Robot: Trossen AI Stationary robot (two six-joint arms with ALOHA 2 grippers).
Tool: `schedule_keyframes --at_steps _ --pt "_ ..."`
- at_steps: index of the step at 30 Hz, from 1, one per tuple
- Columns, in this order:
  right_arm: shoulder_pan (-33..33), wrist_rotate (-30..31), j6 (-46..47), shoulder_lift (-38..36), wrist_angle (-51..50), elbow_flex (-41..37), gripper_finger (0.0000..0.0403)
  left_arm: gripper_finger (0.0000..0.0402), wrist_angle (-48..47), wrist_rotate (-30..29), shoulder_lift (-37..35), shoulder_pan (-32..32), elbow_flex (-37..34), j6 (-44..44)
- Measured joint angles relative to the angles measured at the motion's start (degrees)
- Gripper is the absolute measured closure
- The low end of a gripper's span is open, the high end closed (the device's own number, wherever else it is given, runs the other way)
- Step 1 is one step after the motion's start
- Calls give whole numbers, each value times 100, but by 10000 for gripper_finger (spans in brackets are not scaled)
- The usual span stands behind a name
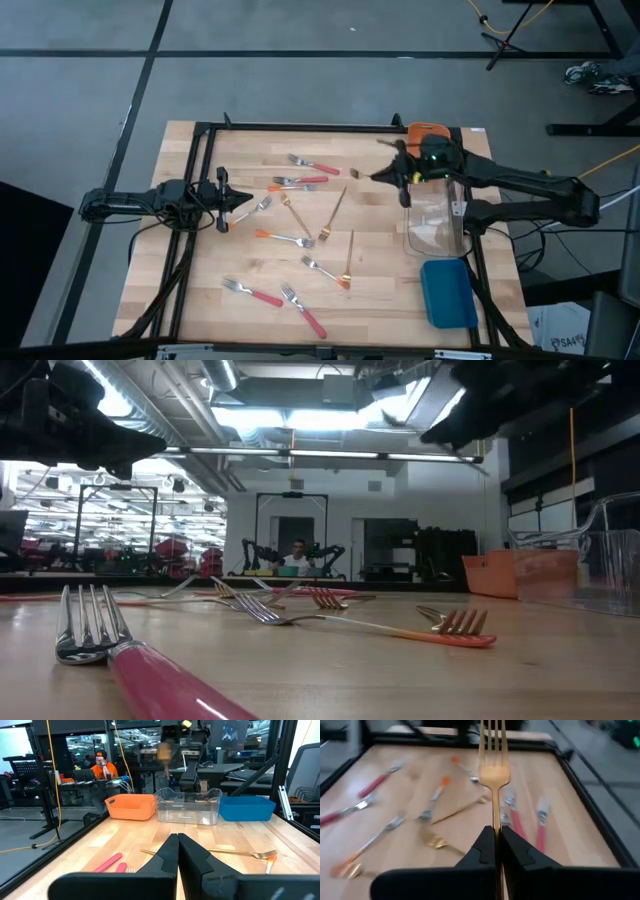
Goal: Sort silverware by color (type)
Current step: Put the gold fork into the transparent bin
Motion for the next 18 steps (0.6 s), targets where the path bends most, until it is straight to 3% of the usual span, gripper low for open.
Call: schedule_keyframes --at_steps 8,18 --pt "1087 931 130 -472 -672 3 402 401 1 -11 0 2 -1 0" --pt "2484 1670 293 -829 -1768 3 402 401 1 -9 0 2 0 0"
